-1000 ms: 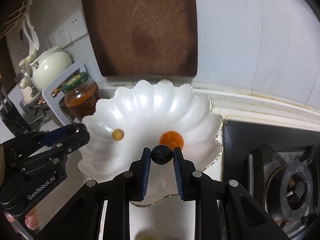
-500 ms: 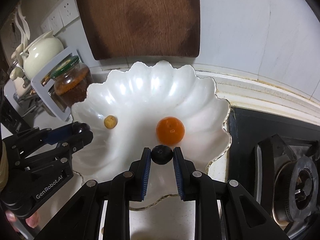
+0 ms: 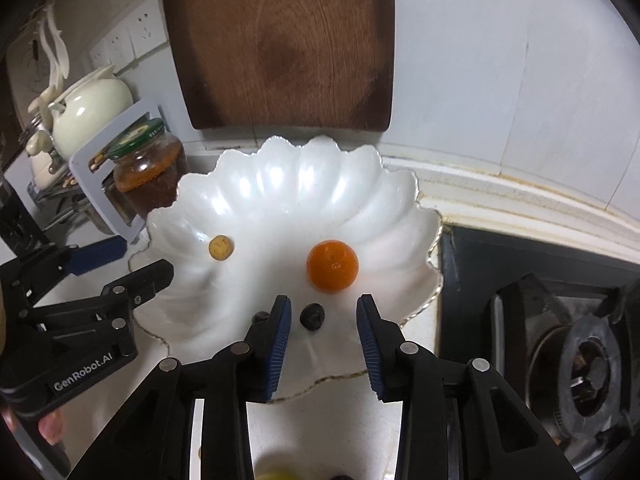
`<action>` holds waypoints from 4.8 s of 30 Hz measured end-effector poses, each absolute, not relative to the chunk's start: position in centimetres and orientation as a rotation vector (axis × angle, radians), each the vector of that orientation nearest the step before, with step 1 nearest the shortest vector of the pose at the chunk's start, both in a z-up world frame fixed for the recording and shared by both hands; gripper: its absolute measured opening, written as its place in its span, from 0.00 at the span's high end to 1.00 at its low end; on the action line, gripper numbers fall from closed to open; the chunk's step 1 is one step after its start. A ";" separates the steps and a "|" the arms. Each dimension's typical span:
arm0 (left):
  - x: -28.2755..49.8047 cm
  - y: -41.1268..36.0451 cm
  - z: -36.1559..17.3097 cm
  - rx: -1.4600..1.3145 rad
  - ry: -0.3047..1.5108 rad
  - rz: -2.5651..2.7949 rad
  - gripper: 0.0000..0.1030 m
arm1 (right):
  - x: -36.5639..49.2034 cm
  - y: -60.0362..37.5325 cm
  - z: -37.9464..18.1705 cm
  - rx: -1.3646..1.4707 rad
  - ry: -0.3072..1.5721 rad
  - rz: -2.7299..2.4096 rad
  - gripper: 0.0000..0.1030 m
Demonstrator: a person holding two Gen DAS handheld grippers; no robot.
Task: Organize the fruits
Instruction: 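Open the right tool releasing the blueberry while the left tool releases the cherry, then withdraw both open tools from the bowl toward the fruits on the counter, then close the left tool on the dark plum while the right tool grasps the brown oval fruit, then lift the dark plum and brown oval fruit and carry both over the white bowl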
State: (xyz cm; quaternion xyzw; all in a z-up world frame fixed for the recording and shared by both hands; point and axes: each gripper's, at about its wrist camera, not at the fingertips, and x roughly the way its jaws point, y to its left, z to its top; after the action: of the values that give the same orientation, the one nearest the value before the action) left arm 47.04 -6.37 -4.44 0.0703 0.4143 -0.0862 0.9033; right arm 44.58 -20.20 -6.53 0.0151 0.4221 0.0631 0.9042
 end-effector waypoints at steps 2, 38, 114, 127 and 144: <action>46.5 -6.2 -4.0 0.139 0.845 -0.173 0.40 | 44.0 -20.2 -6.0 0.025 0.857 0.127 0.66; 30.6 -6.8 4.8 0.114 0.585 -0.165 0.40 | 30.0 -23.1 2.1 0.038 0.604 0.202 0.65; 26.2 -9.7 -12.3 0.076 0.943 -0.191 0.44 | 27.5 -23.8 -12.5 -0.011 0.971 0.315 0.66; 27.0 -9.8 -13.2 0.056 0.983 -0.215 0.66 | 28.3 -23.5 -13.6 -0.016 1.002 0.331 0.74; 26.9 -9.1 -12.0 -0.011 0.966 -0.211 0.73 | 27.6 -23.3 -12.6 -0.011 0.972 0.347 0.83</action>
State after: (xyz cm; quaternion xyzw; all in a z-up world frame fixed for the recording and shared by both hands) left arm 26.88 -9.12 -11.96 -0.0052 0.4635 -0.1012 0.8803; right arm 27.56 -23.26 -12.64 -0.0053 0.4648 0.1658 0.8698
